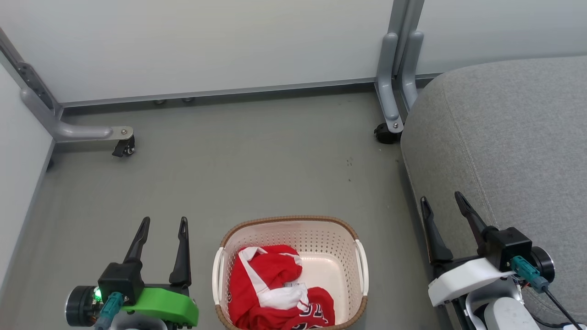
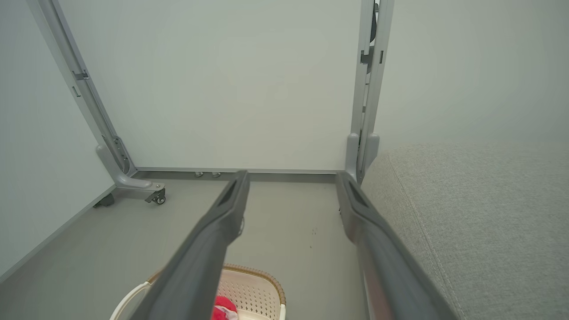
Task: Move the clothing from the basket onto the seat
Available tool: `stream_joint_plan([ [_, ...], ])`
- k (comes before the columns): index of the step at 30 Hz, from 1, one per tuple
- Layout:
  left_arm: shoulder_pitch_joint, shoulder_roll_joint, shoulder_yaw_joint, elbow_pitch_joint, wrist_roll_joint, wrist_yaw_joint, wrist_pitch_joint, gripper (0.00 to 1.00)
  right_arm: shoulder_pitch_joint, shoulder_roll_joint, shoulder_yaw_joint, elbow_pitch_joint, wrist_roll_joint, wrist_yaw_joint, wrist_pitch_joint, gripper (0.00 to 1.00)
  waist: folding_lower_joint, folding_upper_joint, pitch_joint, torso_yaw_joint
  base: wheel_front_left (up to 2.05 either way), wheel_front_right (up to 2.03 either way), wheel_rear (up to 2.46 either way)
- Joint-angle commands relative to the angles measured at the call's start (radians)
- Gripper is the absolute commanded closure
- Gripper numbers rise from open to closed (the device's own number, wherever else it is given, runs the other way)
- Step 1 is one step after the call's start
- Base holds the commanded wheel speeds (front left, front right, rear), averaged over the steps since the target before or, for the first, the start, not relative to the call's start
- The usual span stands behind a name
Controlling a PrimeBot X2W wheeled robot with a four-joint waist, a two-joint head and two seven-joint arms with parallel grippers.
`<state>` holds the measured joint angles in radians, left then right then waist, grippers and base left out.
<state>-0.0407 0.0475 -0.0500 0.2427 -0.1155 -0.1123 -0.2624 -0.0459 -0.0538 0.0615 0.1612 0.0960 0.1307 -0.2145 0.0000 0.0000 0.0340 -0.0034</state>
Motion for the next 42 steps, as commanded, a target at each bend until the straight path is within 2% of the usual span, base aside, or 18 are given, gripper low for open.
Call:
stream_joint_plan([
  [1,0.013,0.005,0.001,0.001,-0.004,0.007,-0.004,0.0,0.009,-0.003,-0.002,-0.004,-0.006,0.0,-0.004,0.0,0.0,0.0,0.0,0.0,0.0,0.0,0.0],
  [8,0.002,0.005,-0.001,0.005,0.004,0.014,-0.004,0.0,0.008,-0.002,-0.002,-0.016,-0.01,0.0,0.004,0.0,0.0,0.0,0.007,0.0,0.0,0.0,0.0],
  [12,-0.047,0.005,-0.049,0.035,0.033,0.008,-0.004,0.0,-0.009,-0.003,-0.004,-0.033,-0.01,0.0,0.009,0.0,0.0,0.0,0.037,-0.003,0.0,0.0,0.0],
  [22,-0.233,0.005,-0.29,0.222,0.078,-0.011,-0.002,0.0,-0.08,-0.024,0.003,-0.083,0.003,0.0,0.013,0.0,0.0,0.0,0.185,-0.031,0.0,0.0,0.0],
  [32,-0.438,0.006,-0.568,0.501,0.019,-0.018,0.005,0.0,-0.165,-0.025,0.019,-0.117,0.01,0.0,-0.003,0.0,0.0,0.0,0.367,-0.088,0.0,0.0,0.0],
  [42,-0.589,0.006,-0.773,0.675,-0.076,-0.019,0.11,0.0,-0.247,-0.022,0.04,-0.136,0.017,0.0,-0.033,0.0,0.0,0.0,0.563,-0.145,0.0,0.0,0.0],
])
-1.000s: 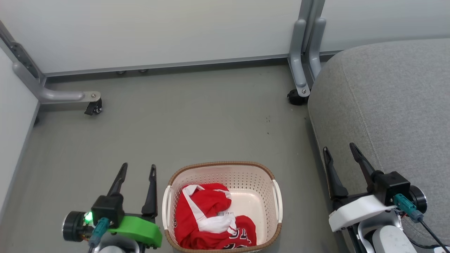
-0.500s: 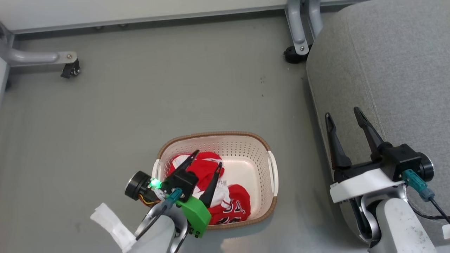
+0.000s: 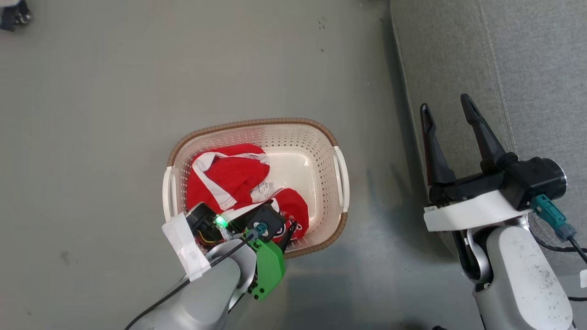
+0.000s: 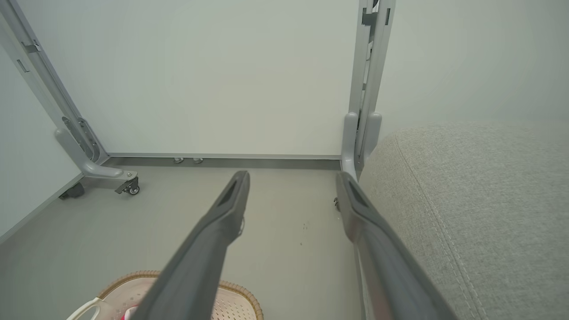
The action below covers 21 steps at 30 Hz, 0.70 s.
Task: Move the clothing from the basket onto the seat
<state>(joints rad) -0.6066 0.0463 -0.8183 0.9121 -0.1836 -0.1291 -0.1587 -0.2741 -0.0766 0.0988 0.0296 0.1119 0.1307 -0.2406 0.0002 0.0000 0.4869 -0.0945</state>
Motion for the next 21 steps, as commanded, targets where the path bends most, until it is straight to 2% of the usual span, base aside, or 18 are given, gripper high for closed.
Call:
stream_joint_plan([
  [1,-0.032,0.007,-0.014,0.016,-0.023,-0.002,0.016,0.0,-0.024,0.001,0.004,-0.009,0.001,0.0,-0.009,0.0,-0.0002,0.0,0.127,-0.059,0.0,0.0,0.0],
  [10,-0.148,0.008,-0.083,0.125,-0.083,0.0,0.1,0.0,-0.073,0.01,0.024,-0.04,0.011,0.0,-0.023,0.0,-0.0002,0.0,0.273,-0.108,0.0,0.0,0.0],
  [21,-0.23,0.007,-0.159,0.25,-0.104,-0.002,0.192,0.0,-0.11,0.02,0.038,-0.047,0.045,0.0,-0.026,0.0,-0.0002,0.0,0.354,-0.153,0.0,0.0,0.0],
])
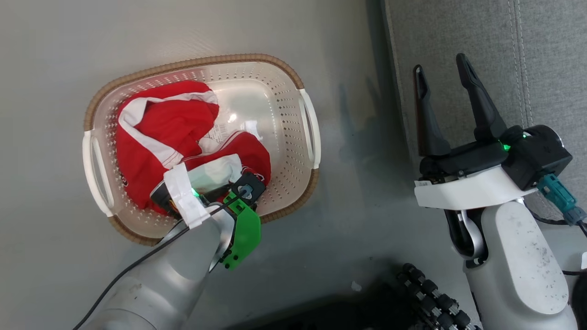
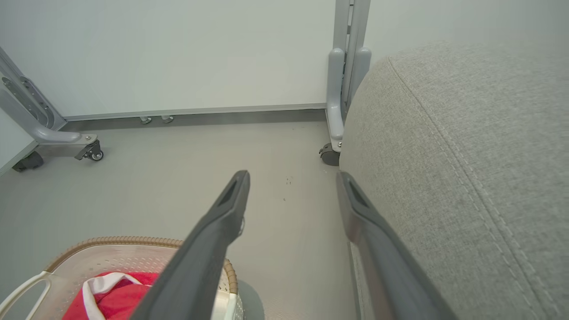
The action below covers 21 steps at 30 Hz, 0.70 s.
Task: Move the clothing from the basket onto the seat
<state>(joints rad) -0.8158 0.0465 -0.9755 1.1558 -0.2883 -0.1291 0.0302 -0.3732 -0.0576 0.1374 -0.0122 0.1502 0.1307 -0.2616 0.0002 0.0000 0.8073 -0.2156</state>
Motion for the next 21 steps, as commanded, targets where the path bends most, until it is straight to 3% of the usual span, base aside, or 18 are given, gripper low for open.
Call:
stream_joint_plan([
  [1,-0.026,0.008,-0.007,0.019,-0.002,-0.002,0.009,0.0,-0.013,0.002,0.0,-0.005,0.01,0.0,-0.005,0.0,-0.0002,0.0,0.038,-0.035,0.0,0.0,0.0],
  [8,-0.073,0.024,-0.028,0.083,0.006,-0.002,0.038,0.0,-0.026,0.005,0.01,-0.014,0.025,0.0,-0.005,0.0,-0.0002,0.0,0.07,-0.059,0.0,0.0,0.0],
  [14,-0.095,0.039,-0.033,0.11,0.002,0.023,0.084,0.0,-0.034,0.006,0.02,-0.022,0.035,0.0,-0.005,0.0,-0.0002,0.0,0.093,-0.081,0.0,0.0,0.0],
  [15,-0.098,0.045,-0.037,0.113,0.006,0.029,0.09,0.13,-0.035,0.006,0.021,-0.022,0.041,0.0,-0.005,0.0,-0.0002,0.0,0.095,-0.085,0.0,0.0,0.0],
  [16,-0.098,0.048,-0.036,0.116,0.002,0.031,0.1,0.47,-0.036,0.006,0.022,-0.024,0.043,0.0,-0.005,0.0,-0.0002,0.0,0.097,-0.088,0.0,0.0,0.0],
  [18,-0.104,0.056,-0.038,0.12,0.0,0.038,0.097,1.0,-0.037,0.007,0.023,-0.026,0.048,0.0,-0.005,0.0,-0.0002,0.0,0.099,-0.094,0.0,0.0,0.0],
  [21,-0.109,0.062,-0.044,0.123,0.002,0.04,0.091,1.0,-0.038,0.007,0.019,-0.027,0.052,0.0,-0.005,0.0,-0.0002,0.0,0.098,-0.098,0.0,0.0,0.0],
])
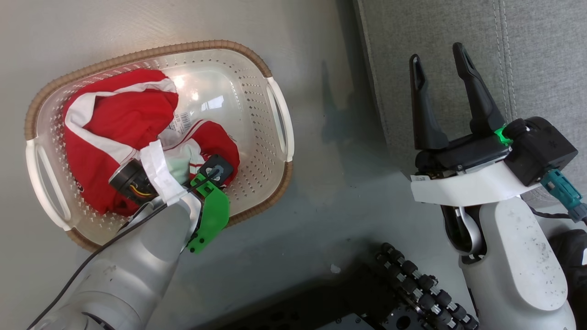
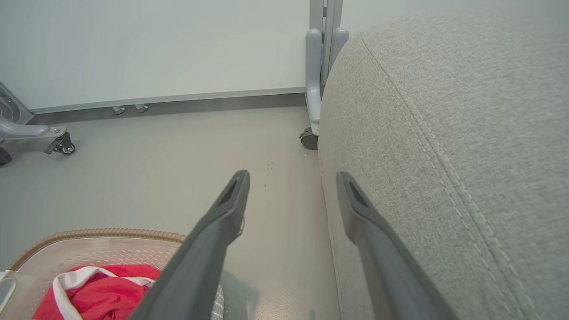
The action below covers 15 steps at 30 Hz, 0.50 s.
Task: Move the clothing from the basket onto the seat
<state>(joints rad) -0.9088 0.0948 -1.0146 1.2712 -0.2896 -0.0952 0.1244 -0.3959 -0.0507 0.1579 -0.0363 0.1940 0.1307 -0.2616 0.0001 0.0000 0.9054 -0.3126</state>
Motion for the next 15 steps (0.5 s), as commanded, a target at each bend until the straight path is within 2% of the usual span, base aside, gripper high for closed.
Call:
stream_joint_plan([
  [1,-0.019,0.016,-0.008,0.008,0.007,0.006,-0.013,1.0,-0.016,0.0,-0.003,-0.003,0.007,0.0,-0.005,0.0,-0.0001,0.0,-0.003,0.0,0.0,0.0,0.0],
  [8,-0.015,0.009,-0.017,0.008,0.001,-0.001,-0.085,1.0,-0.009,0.0,-0.003,0.005,-0.02,0.0,-0.005,0.0,-0.0001,0.0,-0.057,0.024,0.0,0.0,0.0],
  [15,0.027,-0.015,-0.013,-0.001,-0.027,-0.009,-0.196,1.0,0.028,-0.006,-0.002,0.03,-0.059,0.0,-0.005,0.0,-0.0001,0.0,-0.173,0.077,0.0,0.0,0.0],
])
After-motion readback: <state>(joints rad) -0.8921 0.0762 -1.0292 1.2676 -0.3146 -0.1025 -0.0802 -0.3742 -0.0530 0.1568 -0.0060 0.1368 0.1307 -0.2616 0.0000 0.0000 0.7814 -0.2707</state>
